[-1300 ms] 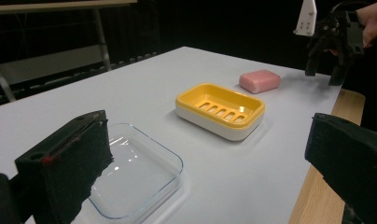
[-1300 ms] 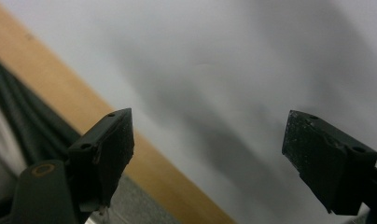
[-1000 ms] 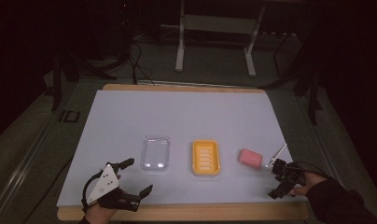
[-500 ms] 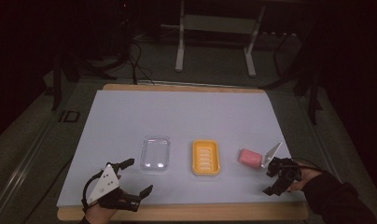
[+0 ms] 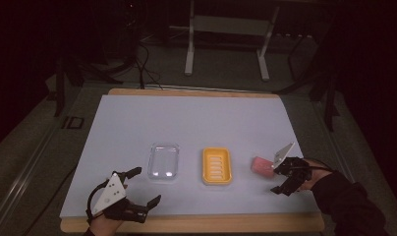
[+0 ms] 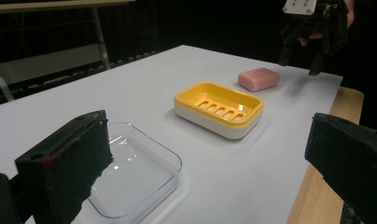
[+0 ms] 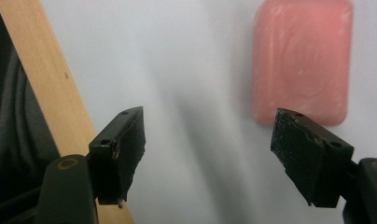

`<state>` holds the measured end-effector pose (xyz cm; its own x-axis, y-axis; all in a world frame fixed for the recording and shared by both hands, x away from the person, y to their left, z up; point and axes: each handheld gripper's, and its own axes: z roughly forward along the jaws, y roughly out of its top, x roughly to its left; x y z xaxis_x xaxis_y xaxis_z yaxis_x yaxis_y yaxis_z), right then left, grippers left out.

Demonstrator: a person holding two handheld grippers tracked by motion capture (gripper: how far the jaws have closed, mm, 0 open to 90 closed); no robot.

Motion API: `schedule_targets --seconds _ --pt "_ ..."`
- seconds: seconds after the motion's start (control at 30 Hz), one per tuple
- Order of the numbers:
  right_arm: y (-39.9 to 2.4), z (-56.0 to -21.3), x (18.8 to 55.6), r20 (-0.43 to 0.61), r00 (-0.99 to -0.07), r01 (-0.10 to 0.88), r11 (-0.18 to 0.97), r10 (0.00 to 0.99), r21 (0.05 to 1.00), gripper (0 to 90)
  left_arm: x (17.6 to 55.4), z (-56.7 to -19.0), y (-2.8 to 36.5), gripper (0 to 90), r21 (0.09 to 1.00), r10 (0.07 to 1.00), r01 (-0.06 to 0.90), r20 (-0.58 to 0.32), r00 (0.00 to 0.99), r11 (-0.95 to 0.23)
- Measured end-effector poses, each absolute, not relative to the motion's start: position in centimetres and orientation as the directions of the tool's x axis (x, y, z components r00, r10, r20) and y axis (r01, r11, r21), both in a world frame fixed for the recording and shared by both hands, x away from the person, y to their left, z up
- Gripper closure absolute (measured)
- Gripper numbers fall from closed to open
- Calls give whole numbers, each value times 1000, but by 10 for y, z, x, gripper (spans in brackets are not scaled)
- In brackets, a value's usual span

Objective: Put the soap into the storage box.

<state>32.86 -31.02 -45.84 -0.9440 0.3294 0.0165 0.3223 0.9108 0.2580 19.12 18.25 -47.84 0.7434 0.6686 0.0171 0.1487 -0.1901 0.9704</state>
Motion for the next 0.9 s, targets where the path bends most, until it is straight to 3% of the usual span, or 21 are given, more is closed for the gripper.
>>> schedule_targets --seconds 0.37,0.7,0.9 --pt "-306 -462 352 -7 -953 288 916 301 278 263 191 -479 182 6 969 666 149 20 746 -196" --pt "-304 -466 370 -30 -959 253 896 283 364 292 192 -479 182 6 969 664 151 18 748 -196" --pt "-300 -477 378 -45 -958 250 901 283 354 292 192 -479 182 6 969 664 152 17 747 -196"
